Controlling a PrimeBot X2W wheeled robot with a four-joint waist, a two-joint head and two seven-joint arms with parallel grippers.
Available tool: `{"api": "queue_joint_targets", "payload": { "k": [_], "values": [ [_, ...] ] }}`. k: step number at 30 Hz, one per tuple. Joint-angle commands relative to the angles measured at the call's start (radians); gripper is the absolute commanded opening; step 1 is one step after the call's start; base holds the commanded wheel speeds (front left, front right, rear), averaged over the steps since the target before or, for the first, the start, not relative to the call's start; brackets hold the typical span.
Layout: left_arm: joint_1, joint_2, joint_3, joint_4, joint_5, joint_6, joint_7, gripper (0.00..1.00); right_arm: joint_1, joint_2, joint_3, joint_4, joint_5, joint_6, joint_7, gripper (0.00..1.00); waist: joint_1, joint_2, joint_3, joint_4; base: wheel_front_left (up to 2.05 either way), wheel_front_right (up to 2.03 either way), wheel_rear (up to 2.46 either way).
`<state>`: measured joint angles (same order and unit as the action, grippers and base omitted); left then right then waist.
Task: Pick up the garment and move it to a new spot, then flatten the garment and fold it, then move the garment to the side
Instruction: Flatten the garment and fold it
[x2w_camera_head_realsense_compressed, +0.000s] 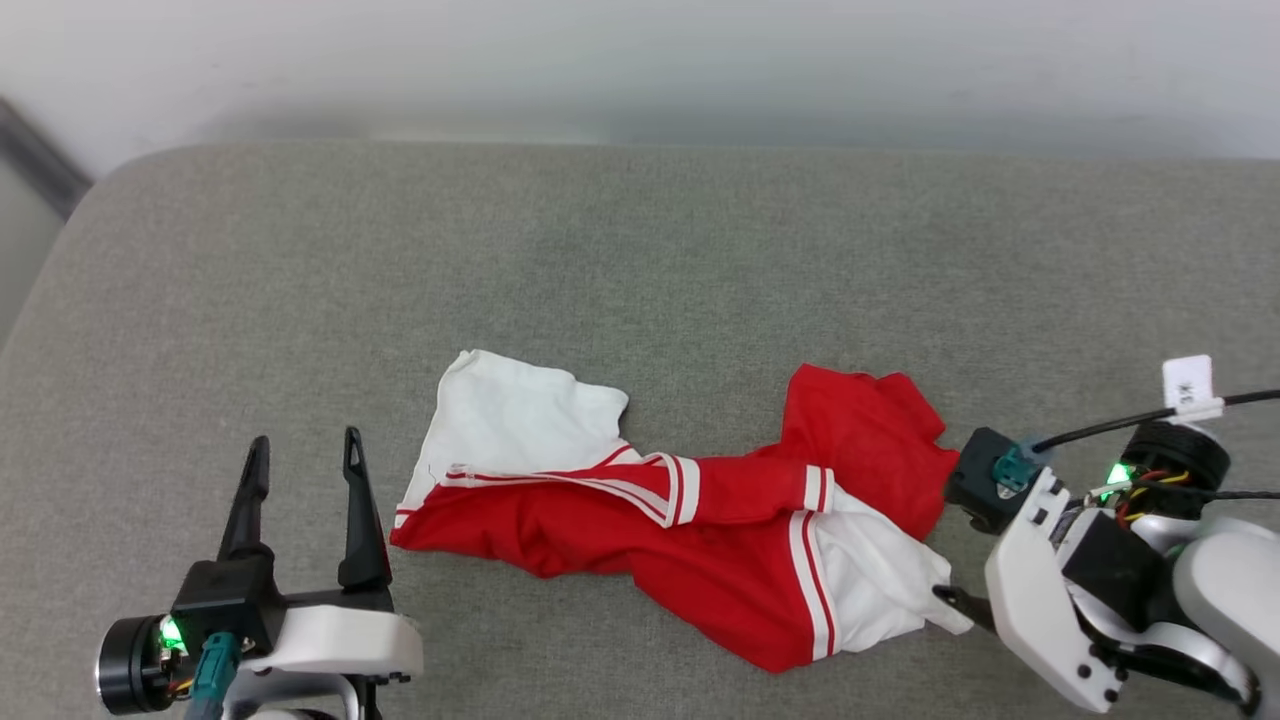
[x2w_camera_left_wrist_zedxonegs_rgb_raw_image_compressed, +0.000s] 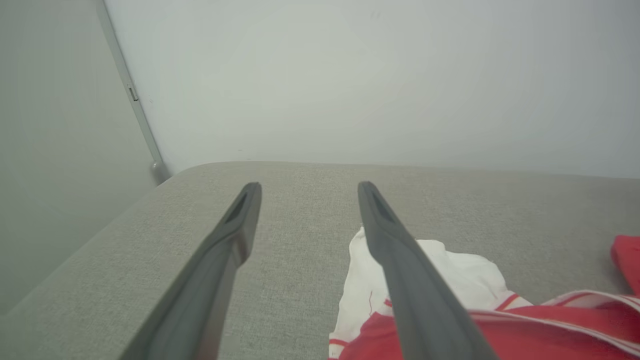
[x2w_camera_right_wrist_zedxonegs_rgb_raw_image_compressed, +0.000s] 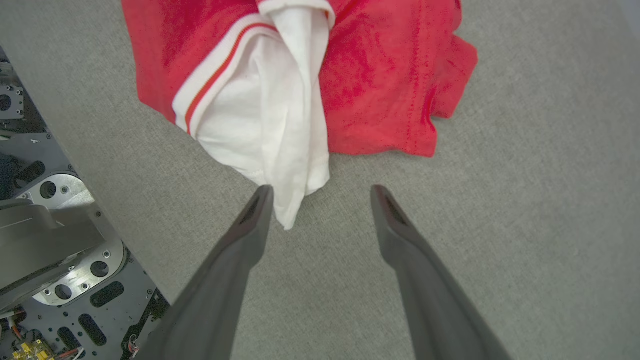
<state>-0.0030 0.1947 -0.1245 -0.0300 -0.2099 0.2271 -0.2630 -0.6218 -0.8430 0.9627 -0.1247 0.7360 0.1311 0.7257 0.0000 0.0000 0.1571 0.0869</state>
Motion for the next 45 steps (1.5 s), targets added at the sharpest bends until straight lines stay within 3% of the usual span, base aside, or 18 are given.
{"api": "queue_joint_targets", "payload": {
  "k": [1,14,15,16,17,18,22,24,30,36,45],
  "values": [
    [-0.019,-0.016,0.015,0.005,0.017,-0.018,-0.002,1.0,-0.03,0.022,0.042,0.034,0.019,-0.001,0.001,1.0,0.0,0.0,0.027,0.014,0.0,0.0,0.0],
    [-0.058,-0.097,0.092,0.027,0.083,-0.108,-0.002,1.0,-0.092,0.146,0.301,0.35,0.057,-0.001,-0.148,1.0,0.0,0.0,0.083,0.029,0.0,0.0,0.0],
    [-0.056,-0.099,0.1,0.029,0.086,-0.111,-0.002,1.0,-0.101,0.15,0.308,0.361,0.052,-0.001,-0.166,0.88,0.0,0.0,0.081,0.026,0.0,0.0,0.0],
    [-0.053,-0.102,0.106,0.031,0.088,-0.115,-0.002,1.0,-0.116,0.154,0.311,0.365,0.041,-0.001,-0.193,0.17,0.0,0.0,0.078,0.021,0.0,0.0,0.0],
    [-0.053,-0.102,0.106,0.031,0.088,-0.115,-0.002,1.0,-0.116,0.154,0.311,0.365,0.041,-0.001,-0.193,0.17,0.0,0.0,0.078,0.021,0.0,0.0,0.0],
    [-0.05,-0.105,0.113,0.033,0.092,-0.12,-0.002,1.0,-0.127,0.158,0.312,0.37,0.041,-0.001,-0.217,0.0,0.0,0.0,0.074,0.017,0.0,0.0,0.0],
    [-0.036,-0.118,0.128,0.043,0.103,-0.13,-0.002,1.0,-0.183,0.14,0.311,0.377,0.036,-0.001,-0.314,0.0,0.0,0.0,0.047,-0.002,0.0,0.0,0.0],
    [-0.009,-0.125,0.149,0.045,0.115,-0.137,-0.002,1.0,-0.252,0.079,0.278,0.354,0.046,-0.001,-0.412,0.0,0.0,0.0,0.003,-0.026,0.0,0.0,0.0],
    [0.015,-0.132,0.161,0.039,0.121,-0.146,-0.002,1.0,-0.263,-0.012,0.213,0.344,0.062,-0.001,-0.447,0.0,0.0,0.0,-0.021,-0.043,0.0,0.0,0.0],
    [0.031,-0.138,0.167,0.04,0.117,-0.154,-0.002,1.0,-0.138,-0.085,0.163,0.416,0.116,-0.001,-0.441,0.0,0.0,0.0,-0.024,-0.052,0.0,0.0,0.0],
    [0.023,-0.143,0.165,0.055,0.125,-0.163,-0.002,1.0,0.079,-0.006,0.126,0.638,0.221,-0.001,-0.465,0.0,0.0,0.0,-0.015,-0.043,0.0,0.0,0.0]
  ]
}}
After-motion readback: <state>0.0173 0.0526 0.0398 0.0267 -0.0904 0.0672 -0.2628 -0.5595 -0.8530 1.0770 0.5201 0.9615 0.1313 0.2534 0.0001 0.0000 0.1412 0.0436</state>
